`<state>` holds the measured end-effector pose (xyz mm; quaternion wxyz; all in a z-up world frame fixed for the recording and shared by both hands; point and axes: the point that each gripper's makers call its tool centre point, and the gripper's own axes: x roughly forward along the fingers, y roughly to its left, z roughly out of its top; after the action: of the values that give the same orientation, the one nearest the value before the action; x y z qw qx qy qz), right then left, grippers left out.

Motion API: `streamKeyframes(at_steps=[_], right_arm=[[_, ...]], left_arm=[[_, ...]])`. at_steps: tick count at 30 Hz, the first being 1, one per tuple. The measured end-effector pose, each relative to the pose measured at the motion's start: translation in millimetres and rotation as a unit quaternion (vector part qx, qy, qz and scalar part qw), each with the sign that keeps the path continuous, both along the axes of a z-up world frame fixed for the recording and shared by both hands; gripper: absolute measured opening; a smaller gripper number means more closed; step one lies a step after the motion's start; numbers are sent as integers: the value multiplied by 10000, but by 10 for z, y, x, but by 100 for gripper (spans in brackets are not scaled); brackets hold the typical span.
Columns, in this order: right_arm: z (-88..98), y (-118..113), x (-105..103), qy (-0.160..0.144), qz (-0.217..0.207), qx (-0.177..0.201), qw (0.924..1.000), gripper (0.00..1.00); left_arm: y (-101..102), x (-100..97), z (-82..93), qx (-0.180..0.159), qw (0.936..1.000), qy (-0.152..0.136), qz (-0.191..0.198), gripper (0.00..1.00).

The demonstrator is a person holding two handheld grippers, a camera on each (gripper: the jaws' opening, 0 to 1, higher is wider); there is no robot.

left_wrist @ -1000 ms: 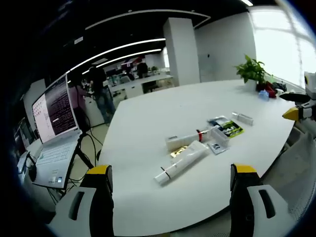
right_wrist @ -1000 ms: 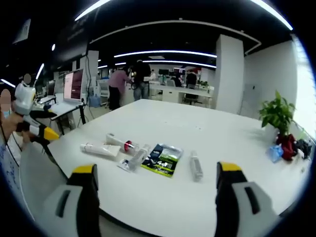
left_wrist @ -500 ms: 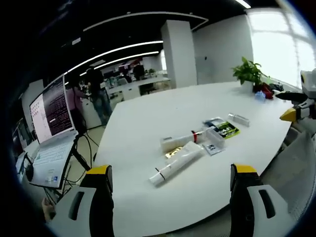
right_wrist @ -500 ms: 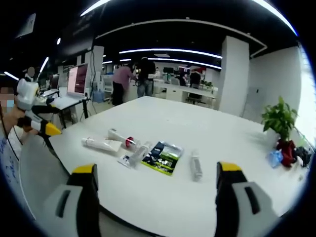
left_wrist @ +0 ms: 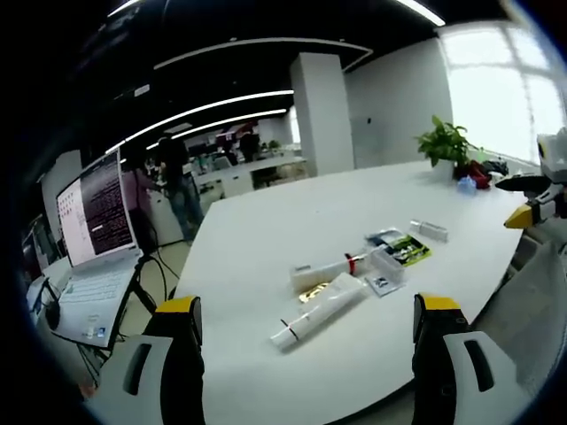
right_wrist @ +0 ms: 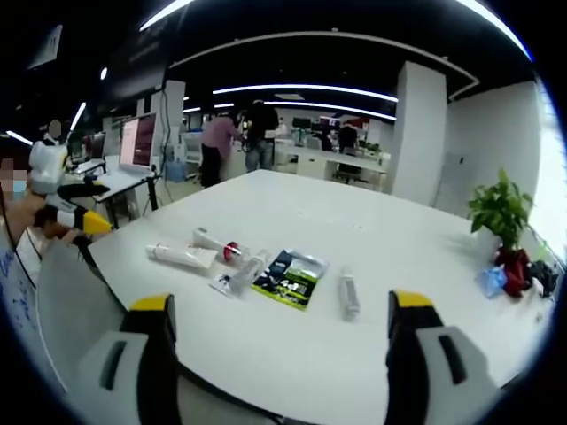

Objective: Arrange the skincare products in the storage area until every visible bottle or jar stands upright without overlapping.

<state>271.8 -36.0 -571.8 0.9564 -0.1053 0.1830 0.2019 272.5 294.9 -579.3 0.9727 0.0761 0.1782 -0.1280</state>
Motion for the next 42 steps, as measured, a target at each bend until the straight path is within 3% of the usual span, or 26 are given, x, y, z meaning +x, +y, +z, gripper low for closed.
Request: streamKeyframes(at_steps=[6,18,31,42], right_arm=[[-29,-10,4,50,-19,10,10000,100],[-17,-1,18,47,-73,23,10000,100],[-46,-4,10,102,-164,9,9998,100],[-87,37,12,148,-210,35,9997,100]], left_arm=[[9,29,-35,131,9998,129,-90,97],[43,264,50,486,9982,79,-356,97],[27,450,125,565,9971,52,-513,97],[-70,650,81,1012,9886,214,-1095,95]])
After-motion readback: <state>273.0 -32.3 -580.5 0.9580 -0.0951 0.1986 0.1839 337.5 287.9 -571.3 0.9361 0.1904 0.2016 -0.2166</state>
